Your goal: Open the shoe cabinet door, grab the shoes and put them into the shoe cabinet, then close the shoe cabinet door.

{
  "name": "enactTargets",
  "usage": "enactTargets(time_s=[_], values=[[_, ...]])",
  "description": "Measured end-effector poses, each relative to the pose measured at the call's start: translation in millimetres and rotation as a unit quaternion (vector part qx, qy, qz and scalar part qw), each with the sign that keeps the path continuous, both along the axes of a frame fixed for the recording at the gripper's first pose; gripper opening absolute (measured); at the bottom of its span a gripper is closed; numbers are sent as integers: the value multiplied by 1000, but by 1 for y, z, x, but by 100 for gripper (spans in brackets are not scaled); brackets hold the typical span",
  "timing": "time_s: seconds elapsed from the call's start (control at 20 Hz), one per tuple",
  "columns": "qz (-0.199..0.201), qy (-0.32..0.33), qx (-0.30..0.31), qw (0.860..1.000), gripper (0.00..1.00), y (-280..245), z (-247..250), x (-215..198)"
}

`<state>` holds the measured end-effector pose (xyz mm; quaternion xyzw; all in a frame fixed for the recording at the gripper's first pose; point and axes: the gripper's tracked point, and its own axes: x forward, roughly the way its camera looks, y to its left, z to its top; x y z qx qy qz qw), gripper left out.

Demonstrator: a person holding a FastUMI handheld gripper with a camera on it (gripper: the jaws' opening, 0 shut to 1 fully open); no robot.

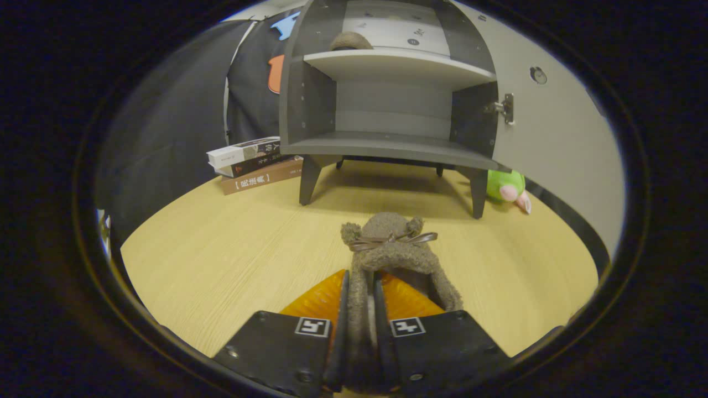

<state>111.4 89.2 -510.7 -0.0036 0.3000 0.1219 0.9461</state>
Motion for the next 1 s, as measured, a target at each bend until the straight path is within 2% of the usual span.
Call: enactTargets(time_s=[0.05,0.15,0.35,0.45,0.8,1.0], values=[[2,-4,3,1000,18,-1,0,1],[9,-9,11,1000,12,0,3,-2],[24,-41,16,999,12,-4,32,-11],[48,-40,44,997,11,4,57,-29],[101,-123,81,984,11,32,180,-67],[100,-166,79,978,12,28,249,-78]])
